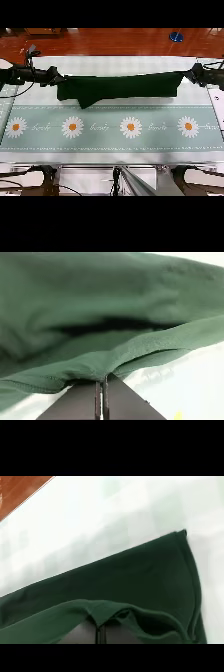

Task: Fold the shirts.

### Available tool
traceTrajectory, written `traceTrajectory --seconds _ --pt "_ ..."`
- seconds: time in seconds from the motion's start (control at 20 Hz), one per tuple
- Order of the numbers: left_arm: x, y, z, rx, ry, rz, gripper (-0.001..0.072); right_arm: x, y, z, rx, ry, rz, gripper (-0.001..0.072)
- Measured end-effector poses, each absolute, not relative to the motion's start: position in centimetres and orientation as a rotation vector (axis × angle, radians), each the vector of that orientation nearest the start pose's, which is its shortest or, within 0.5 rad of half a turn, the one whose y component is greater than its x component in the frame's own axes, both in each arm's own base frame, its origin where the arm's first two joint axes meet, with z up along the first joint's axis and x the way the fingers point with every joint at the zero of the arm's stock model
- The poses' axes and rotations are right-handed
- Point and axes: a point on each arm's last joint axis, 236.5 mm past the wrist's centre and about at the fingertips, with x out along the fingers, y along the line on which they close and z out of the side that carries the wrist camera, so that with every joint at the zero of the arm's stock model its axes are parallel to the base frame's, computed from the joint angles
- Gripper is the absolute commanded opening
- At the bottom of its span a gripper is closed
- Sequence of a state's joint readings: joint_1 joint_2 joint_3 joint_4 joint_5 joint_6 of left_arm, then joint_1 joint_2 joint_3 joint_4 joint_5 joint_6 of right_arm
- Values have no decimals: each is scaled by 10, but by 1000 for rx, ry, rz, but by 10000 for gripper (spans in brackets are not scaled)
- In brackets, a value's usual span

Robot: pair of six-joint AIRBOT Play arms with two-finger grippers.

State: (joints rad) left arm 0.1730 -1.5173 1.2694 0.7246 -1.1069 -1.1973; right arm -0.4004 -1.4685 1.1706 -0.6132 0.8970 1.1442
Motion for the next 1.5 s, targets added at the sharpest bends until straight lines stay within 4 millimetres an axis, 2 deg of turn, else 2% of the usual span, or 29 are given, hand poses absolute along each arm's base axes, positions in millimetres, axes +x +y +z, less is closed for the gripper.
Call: traceTrajectory --seconds 0.25,0.45,0.8,1.0,1.3,1.5 --pt "499 -76 11 -613 1098 -455 20 512 -44 5 771 847 130 24" --pt "516 -74 -8 -631 1130 -460 21 521 -49 -16 787 861 102 25" --pt "530 -70 -42 -656 1159 -434 21 528 -58 -46 806 879 56 25" --pt "535 -67 -56 -663 1161 -411 21 531 -51 -53 793 886 56 25" --pt "553 -60 -59 -684 1097 -363 21 549 -36 -55 720 837 31 25" --pt "560 -60 -60 -692 1072 -348 22 553 -29 -65 701 840 24 25"
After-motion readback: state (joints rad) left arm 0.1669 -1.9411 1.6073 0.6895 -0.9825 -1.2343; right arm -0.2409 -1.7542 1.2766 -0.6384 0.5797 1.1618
